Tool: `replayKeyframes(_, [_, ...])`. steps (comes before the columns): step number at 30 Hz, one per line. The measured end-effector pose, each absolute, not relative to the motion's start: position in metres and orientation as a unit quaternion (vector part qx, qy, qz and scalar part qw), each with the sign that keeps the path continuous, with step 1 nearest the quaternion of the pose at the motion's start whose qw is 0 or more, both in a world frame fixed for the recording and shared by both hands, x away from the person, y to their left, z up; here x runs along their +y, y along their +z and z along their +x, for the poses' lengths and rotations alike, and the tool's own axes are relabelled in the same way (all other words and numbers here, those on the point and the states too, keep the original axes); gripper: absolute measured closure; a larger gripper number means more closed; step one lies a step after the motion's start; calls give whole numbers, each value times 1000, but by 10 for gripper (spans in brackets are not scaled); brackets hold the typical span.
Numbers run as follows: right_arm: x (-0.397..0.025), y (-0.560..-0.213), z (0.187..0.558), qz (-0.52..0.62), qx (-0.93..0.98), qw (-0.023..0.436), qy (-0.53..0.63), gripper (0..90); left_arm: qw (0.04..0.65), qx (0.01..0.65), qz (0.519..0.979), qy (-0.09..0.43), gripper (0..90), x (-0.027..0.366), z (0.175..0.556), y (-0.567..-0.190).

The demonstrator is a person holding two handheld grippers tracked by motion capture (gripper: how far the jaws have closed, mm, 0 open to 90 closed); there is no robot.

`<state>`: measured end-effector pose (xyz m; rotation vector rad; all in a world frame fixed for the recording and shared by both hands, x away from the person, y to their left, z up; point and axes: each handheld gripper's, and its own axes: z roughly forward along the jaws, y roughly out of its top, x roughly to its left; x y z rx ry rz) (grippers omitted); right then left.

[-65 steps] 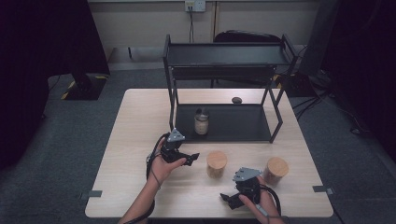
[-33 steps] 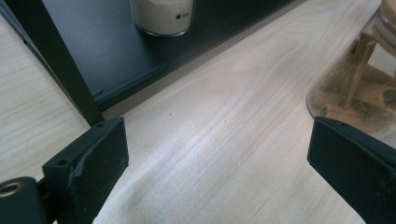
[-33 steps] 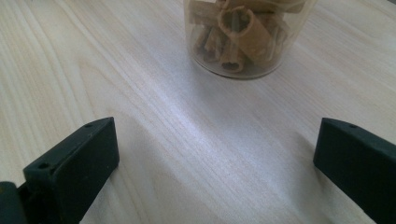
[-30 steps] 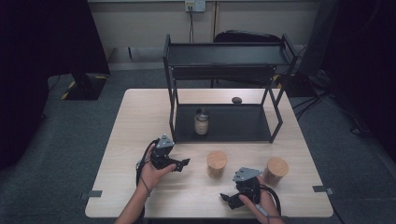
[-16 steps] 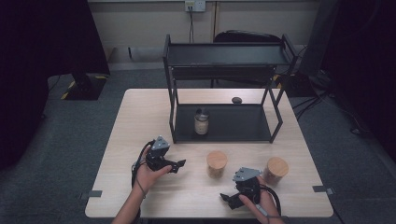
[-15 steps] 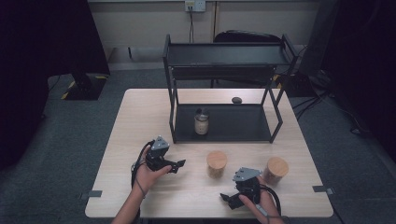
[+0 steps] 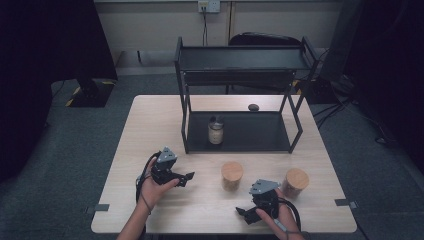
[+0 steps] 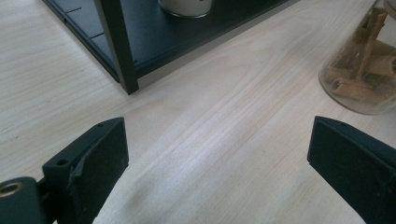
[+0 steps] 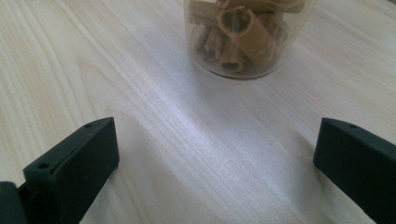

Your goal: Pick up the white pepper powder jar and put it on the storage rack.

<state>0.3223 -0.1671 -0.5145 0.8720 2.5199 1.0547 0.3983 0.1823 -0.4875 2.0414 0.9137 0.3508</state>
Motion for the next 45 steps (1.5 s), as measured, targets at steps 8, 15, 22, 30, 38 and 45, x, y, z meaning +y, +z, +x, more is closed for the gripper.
replayKeyframes(8, [-167, -515, 322, 302, 871, 136, 364, 0, 419, 373, 816, 140, 50, 193, 394, -489])
replayKeyframes(15, [-167, -515, 322, 302, 871, 136, 364, 0, 418, 383, 812, 142, 50, 203, 390, -490])
replayKeyframes(22, [-167, -514, 322, 301, 871, 136, 364, 0, 412, 386, 813, 141, 49, 212, 387, -493])
replayKeyframes(30, [-167, -514, 322, 301, 871, 136, 364, 0, 407, 391, 813, 145, 48, 221, 383, -494])
replayKeyframes(38, [-167, -514, 322, 301, 871, 136, 364, 0, 402, 399, 811, 146, 48, 231, 379, -496])
replayKeyframes(45, [-167, -514, 322, 301, 871, 136, 364, 0, 392, 403, 814, 148, 47, 239, 375, -498])
